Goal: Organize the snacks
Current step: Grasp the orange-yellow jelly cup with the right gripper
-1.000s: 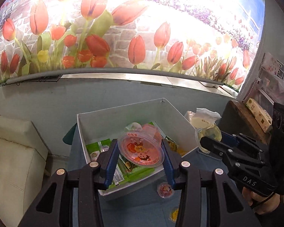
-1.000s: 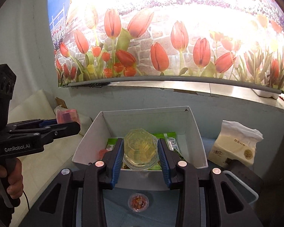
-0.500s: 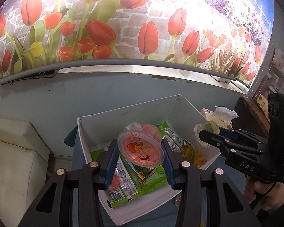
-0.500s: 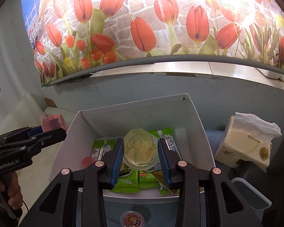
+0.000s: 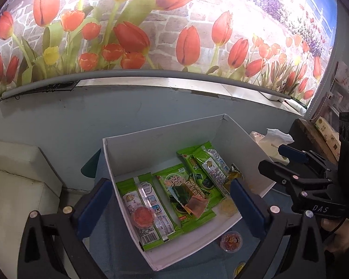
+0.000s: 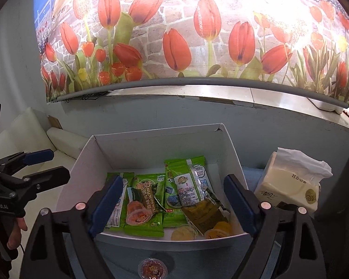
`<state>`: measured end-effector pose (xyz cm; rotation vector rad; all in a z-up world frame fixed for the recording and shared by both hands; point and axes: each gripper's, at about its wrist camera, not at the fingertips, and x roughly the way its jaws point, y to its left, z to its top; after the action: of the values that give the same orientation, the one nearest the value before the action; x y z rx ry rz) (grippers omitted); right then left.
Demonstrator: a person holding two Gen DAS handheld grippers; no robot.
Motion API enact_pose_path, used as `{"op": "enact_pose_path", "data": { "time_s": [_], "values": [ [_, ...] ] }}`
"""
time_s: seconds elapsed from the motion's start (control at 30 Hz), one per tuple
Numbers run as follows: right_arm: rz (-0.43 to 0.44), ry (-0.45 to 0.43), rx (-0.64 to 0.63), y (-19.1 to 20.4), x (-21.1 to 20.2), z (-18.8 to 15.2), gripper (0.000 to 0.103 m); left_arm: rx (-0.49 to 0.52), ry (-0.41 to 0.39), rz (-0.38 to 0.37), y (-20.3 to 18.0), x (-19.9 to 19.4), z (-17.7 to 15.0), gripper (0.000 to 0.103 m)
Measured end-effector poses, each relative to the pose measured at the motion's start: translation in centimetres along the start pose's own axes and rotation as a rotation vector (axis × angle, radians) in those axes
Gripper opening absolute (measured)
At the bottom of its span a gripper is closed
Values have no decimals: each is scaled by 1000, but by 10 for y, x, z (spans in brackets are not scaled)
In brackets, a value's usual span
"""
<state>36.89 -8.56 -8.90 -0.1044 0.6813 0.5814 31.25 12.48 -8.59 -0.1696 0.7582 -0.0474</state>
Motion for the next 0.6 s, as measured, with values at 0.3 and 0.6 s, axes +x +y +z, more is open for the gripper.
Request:
{"op": "enact_pose_path", "data": {
  "time_s": [0.3, 0.6],
  "values": [
    [3, -32, 7, 2, -48, -52, 92, 10, -25, -16, -8, -41, -31, 103],
    [-20, 41, -20, 27, -68, -160, 92, -1, -9, -28, -32, -71, -112, 103]
  ]
}}
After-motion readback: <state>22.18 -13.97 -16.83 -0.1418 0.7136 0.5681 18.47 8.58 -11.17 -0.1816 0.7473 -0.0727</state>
